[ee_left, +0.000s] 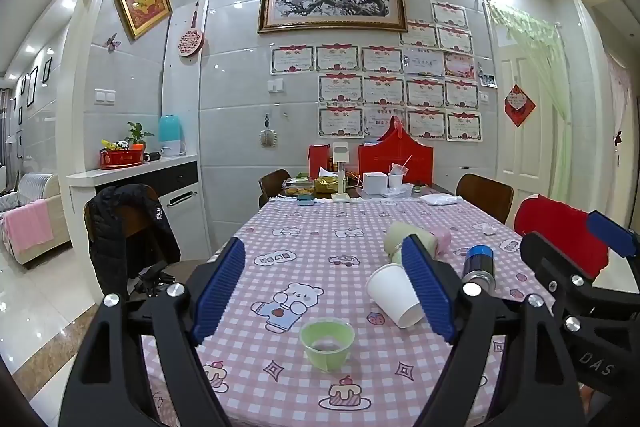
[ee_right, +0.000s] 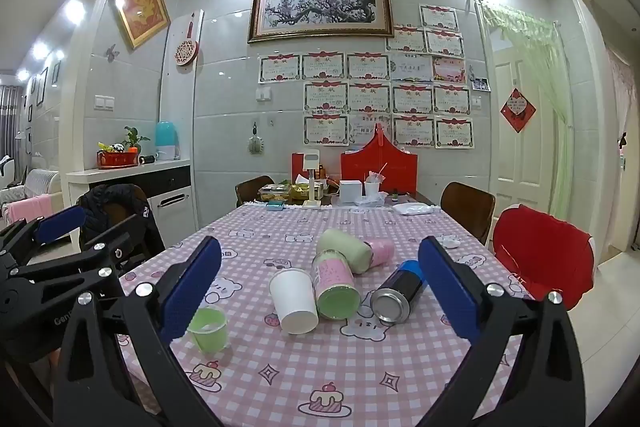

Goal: Flip cup upside down

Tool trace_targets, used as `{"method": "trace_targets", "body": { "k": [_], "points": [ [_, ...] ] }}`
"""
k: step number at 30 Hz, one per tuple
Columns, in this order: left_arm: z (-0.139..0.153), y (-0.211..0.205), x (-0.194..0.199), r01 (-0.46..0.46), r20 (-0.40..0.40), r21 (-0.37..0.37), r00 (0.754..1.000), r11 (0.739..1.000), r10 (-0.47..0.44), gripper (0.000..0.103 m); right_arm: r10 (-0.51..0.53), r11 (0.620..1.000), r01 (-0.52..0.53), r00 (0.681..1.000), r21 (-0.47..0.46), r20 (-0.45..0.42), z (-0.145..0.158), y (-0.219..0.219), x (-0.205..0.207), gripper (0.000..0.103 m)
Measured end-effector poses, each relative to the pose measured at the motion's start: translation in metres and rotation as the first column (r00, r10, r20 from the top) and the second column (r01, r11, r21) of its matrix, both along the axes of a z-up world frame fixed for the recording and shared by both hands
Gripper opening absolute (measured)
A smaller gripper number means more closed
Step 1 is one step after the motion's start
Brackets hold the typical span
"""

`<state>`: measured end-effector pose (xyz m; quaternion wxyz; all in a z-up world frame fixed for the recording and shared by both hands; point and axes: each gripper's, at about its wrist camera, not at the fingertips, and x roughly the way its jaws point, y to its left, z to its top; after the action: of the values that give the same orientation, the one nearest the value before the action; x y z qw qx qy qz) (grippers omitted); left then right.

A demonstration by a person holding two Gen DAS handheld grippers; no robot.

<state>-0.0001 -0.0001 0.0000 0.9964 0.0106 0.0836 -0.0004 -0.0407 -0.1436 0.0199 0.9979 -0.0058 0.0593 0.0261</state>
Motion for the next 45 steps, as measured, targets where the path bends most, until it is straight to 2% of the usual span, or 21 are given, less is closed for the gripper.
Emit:
{"method": "trace_targets", "body": {
  "k": [1, 31, 32, 33, 45],
  "points": [
    [0.0, 0.0, 0.0, -0.002, -0.002, 0.0, 1.0, 1.0, 0.002, 0.08, -0.001, 1.0, 0.001, 1.0, 0.005, -0.018, 0.0, 0.0, 0.001, 0.095],
    [0.002, -0.01, -0.005, -0.01, 0.006, 0.018, 1.0, 1.0, 0.01, 0.08, 0.0, 1.0, 0.0, 1.0, 0.009, -0.013, 0.0, -0.002, 0.0, 0.095],
    [0.002, -0.01, -0.004, -0.01, 0.006, 0.017, 1.0, 1.0, 0.01, 0.08, -0.006, 1.0, 0.007, 0.999, 0.021, -0.043, 0.0, -0.004, 0.004, 0.095],
    [0.002, -0.011, -0.005, -0.011, 0.006, 0.017, 1.0, 1.0, 0.01, 0.08, 0.0, 1.0, 0.0, 1.0, 0.008, -0.014, 0.001, -0.002, -0.001, 0.095],
    [0.001, -0.008, -0.004, -0.01, 0.003, 0.018, 1.0, 1.0, 0.01, 0.08, 0.0, 1.0, 0.0, 1.0, 0.01, -0.016, -0.006, -0.002, 0.002, 0.095]
  ]
}}
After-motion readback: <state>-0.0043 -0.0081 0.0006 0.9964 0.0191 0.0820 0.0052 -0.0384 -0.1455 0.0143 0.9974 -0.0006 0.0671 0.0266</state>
